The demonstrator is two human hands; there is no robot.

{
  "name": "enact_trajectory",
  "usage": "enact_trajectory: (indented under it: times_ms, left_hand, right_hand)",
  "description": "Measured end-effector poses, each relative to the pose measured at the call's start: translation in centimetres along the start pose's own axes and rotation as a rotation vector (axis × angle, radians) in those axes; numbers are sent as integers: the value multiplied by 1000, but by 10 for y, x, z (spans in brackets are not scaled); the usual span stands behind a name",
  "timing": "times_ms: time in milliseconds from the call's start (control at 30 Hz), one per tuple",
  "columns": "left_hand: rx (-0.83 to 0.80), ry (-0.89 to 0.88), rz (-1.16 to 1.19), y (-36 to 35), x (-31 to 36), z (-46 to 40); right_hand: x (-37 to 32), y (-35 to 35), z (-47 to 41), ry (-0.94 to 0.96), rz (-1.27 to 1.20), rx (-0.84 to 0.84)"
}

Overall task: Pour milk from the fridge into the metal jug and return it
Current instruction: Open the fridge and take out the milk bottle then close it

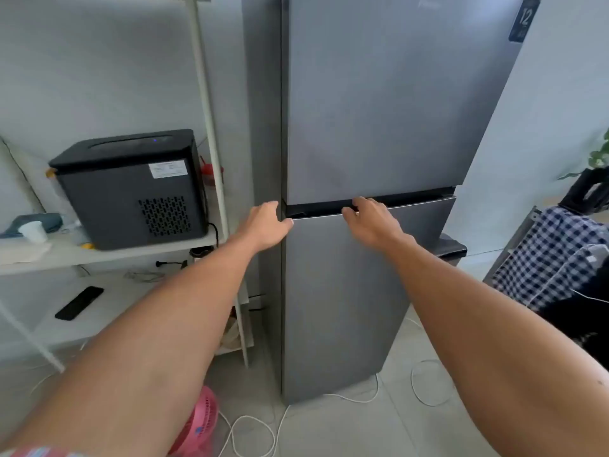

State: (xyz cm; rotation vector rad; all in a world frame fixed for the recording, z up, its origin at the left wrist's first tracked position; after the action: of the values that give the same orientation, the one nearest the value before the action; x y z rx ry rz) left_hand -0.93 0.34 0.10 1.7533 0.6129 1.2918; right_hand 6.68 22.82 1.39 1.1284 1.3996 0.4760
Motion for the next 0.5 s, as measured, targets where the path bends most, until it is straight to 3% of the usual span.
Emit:
enact_trajectory:
  times_ms: [300, 500]
  left_hand:
    - [-18, 36, 341, -67, -57, -70]
    - [-12, -29, 505, -100, -81, -90]
  right_hand:
    - [-2, -76, -56, -31, -230, 52]
    - [10, -102, -76, -159, -435, 44]
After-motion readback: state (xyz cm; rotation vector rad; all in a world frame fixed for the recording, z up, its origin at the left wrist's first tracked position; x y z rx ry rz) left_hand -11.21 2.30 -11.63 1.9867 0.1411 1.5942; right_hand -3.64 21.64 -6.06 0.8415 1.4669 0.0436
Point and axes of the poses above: each hand's wrist, its own z-axis away from the middle knuckle, its own y-axis out of the back of the hand, x = y × z, the point moved 1 cm from there along -z, towards the middle knuckle, and after that the axes turned 6 degrees about -z, right-handed, at the moved point
